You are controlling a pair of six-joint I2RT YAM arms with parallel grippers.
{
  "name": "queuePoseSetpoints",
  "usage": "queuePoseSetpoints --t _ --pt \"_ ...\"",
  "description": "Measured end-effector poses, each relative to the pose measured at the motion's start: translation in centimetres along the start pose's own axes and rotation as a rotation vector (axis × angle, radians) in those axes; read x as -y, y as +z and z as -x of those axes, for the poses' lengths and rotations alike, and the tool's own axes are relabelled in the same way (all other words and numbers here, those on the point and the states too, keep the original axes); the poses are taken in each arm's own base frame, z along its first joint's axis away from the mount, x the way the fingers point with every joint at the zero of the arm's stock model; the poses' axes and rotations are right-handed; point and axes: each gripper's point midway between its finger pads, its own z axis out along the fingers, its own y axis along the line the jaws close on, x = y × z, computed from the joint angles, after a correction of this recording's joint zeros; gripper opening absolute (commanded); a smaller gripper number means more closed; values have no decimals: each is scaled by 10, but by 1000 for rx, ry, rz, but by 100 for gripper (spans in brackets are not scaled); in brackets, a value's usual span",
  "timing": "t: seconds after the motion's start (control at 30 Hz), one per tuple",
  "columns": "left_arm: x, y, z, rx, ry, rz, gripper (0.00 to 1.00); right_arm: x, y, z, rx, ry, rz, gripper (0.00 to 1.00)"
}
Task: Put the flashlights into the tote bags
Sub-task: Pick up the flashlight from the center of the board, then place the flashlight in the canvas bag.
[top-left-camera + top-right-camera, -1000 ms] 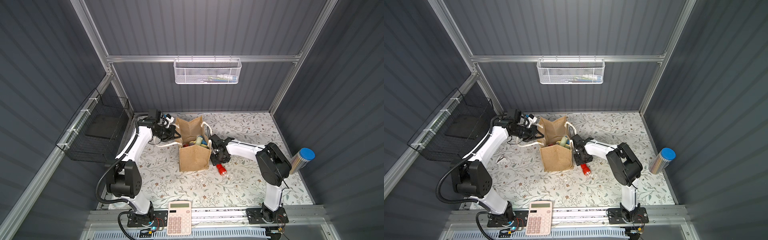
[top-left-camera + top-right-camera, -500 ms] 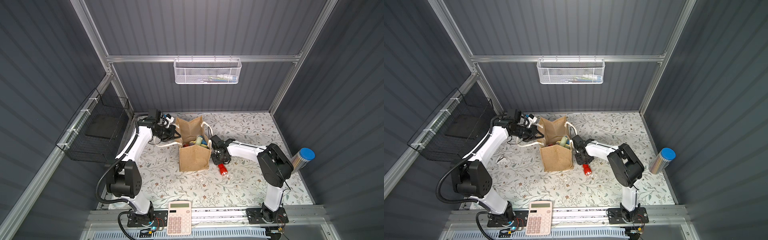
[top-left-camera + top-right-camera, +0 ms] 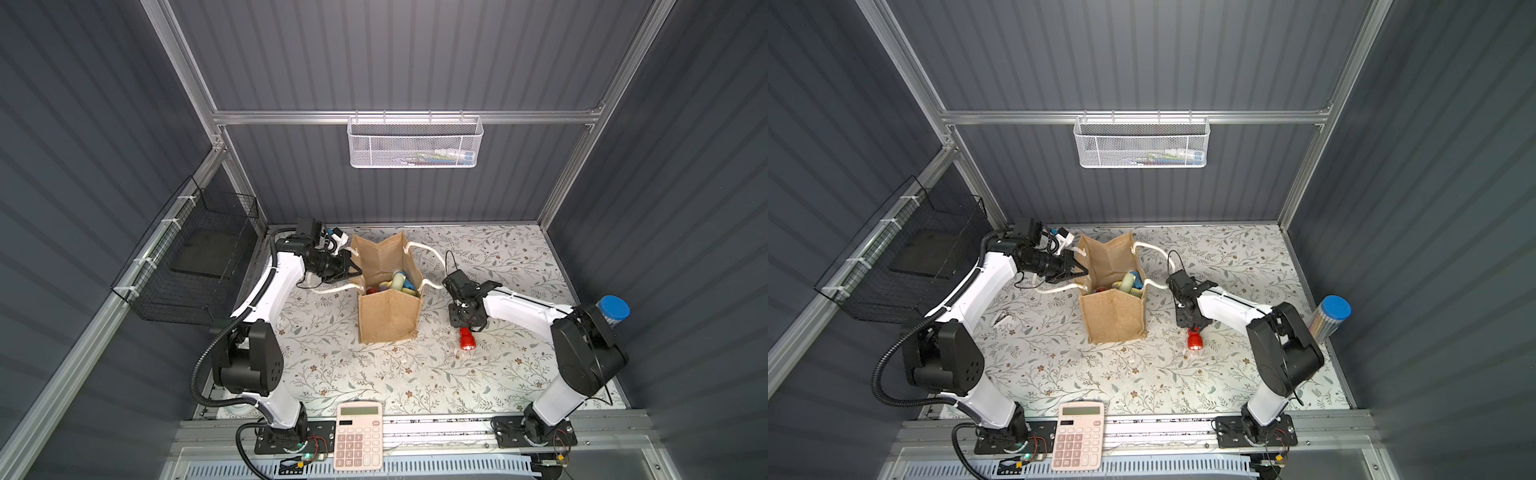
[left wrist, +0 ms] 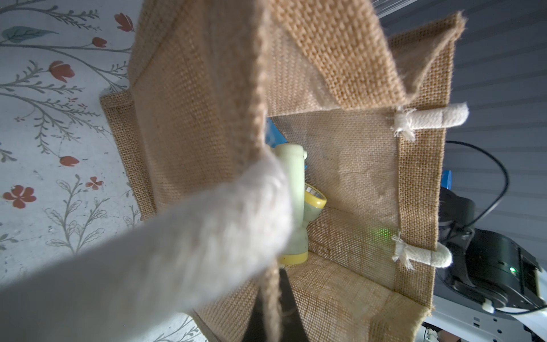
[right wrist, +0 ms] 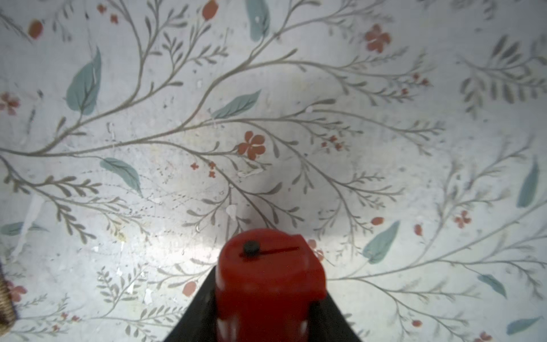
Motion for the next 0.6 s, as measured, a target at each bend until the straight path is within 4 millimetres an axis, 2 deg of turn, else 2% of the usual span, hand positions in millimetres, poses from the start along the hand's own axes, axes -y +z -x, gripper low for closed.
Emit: queuePoseSetpoints --t 0.17,0.33,0.47,0.6 --pt "1 0 0 -1 0 -3 0 19 -29 10 89 88 1 27" --pt "0 0 0 0 0 -1 0 27 -58 19 168 133 22 28" --pt "0 0 0 -1 1 1 0 29 -85 28 221 152 52 28" --pt "2 2 -1 -2 12 12 0 24 -120 51 306 177 120 27"
